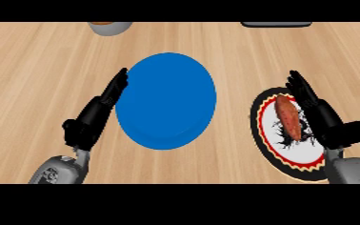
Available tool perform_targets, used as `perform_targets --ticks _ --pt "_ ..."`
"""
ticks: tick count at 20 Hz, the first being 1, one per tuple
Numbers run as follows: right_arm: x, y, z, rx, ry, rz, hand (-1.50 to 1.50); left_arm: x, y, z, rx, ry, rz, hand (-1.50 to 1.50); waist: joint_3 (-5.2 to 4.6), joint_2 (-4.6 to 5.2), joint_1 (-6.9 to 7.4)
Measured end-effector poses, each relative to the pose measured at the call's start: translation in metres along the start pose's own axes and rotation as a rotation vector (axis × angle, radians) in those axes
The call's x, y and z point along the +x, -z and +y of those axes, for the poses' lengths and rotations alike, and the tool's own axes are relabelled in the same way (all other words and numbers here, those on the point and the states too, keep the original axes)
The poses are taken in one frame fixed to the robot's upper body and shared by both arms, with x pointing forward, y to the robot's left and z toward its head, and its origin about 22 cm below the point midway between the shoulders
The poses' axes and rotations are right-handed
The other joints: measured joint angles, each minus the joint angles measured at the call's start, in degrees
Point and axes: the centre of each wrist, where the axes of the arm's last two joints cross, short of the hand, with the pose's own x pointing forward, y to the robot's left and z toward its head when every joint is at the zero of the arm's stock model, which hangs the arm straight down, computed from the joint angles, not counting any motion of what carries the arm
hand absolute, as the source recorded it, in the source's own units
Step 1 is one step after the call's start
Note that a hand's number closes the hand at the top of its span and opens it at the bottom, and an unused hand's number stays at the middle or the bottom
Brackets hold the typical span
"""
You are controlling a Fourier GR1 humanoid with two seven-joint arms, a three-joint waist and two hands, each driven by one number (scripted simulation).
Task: Pick the sweet potato from the plate and place it in the plate
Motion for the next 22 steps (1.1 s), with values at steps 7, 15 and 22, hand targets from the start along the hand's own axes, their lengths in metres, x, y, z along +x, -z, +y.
perform_targets --ticks 7,15,22 --pt "0.049 0.028 -0.024 0.289 0.058 -0.109 1.50 -0.028 -0.013 0.020 0.195 -0.007 0.180 0.00 -0.11 0.67 2.25" --pt "0.036 0.011 -0.070 0.221 -0.149 -0.241 -1.50 -0.051 -0.026 0.024 0.317 -0.053 0.315 0.00 0.33 1.63 1.95" --pt "-0.001 -0.006 -0.091 0.353 0.000 -0.246 -1.50 -0.053 -0.024 0.021 0.333 -0.061 0.335 0.00 0.42 1.81 2.36"
